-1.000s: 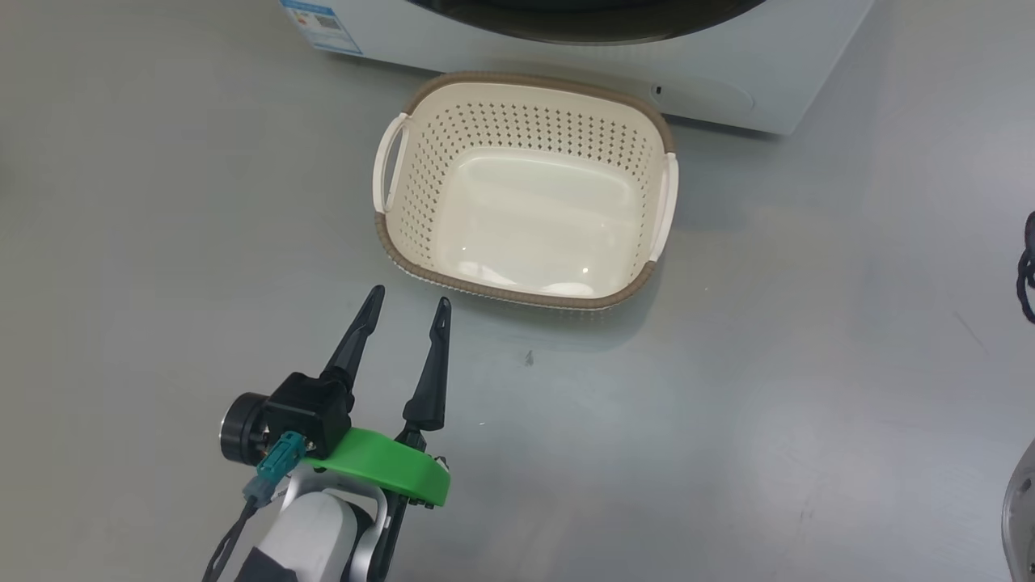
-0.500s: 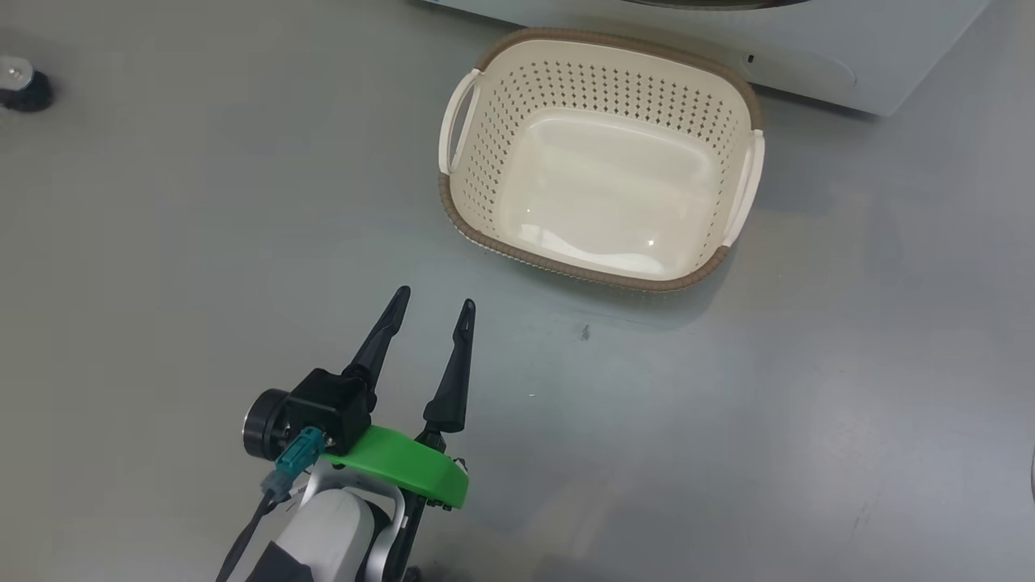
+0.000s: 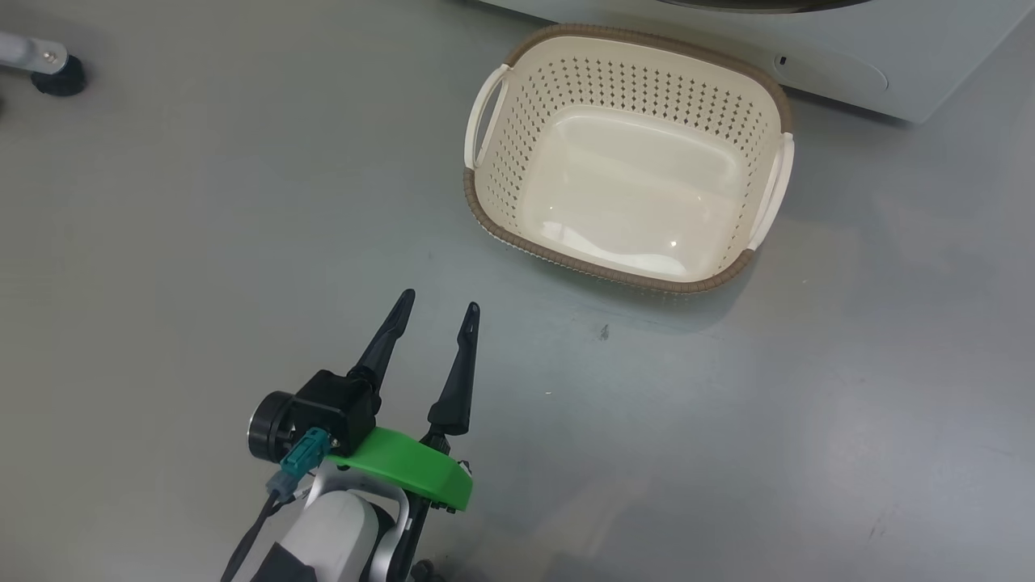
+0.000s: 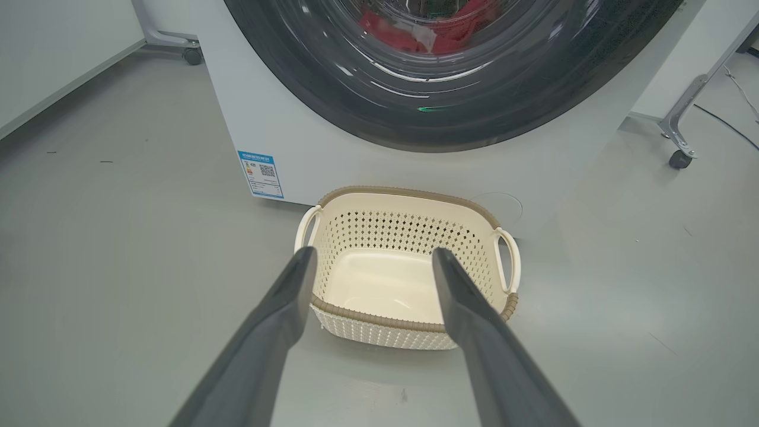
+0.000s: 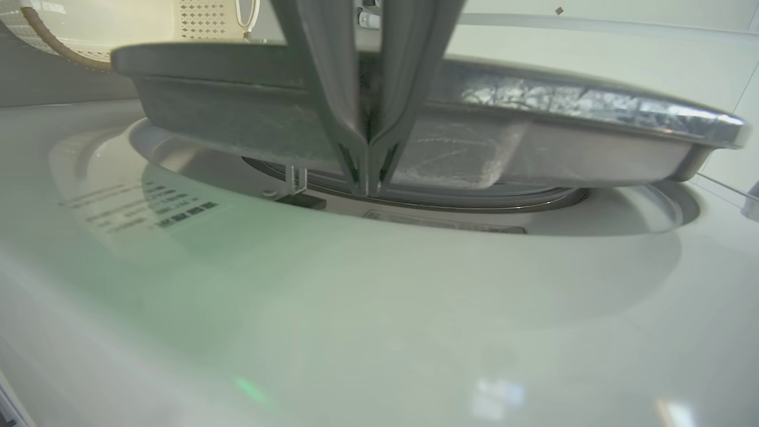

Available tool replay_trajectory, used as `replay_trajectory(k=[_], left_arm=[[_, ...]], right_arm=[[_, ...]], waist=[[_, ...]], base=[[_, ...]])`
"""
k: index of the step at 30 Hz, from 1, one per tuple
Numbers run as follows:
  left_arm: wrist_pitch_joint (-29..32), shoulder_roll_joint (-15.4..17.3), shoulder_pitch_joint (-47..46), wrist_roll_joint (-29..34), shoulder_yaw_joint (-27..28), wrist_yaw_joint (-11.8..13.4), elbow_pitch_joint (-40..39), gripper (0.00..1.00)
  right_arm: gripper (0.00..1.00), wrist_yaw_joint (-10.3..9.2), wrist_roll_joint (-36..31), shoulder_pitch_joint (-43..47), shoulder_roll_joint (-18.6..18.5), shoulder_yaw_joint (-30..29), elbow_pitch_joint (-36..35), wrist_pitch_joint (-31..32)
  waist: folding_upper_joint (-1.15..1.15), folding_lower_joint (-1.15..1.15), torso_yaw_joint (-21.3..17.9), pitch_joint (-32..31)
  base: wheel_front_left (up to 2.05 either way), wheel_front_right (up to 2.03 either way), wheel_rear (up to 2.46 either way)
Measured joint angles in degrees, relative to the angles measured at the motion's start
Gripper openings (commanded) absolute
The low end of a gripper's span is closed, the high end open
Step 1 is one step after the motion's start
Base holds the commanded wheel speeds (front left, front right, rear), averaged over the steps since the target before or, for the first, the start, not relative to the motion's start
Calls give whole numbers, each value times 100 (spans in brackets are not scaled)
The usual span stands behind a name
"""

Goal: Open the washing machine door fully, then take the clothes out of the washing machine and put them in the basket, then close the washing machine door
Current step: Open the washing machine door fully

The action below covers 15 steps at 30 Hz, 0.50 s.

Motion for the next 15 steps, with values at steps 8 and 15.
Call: replay_trajectory(k=[8,15], left_arm=[[0,-1,-1,-41,-93,7,5,100],[0,-2,-1,-51,-122,8,24,100]], right_arm=[[0,-200,449,-196,8,-259,307,367],[0,-355,967,-307,56,-598,555,710]], waist=[[0,0,44,-8],[0,0,62,-20]], base=[[0,0,0],[0,0,0]])
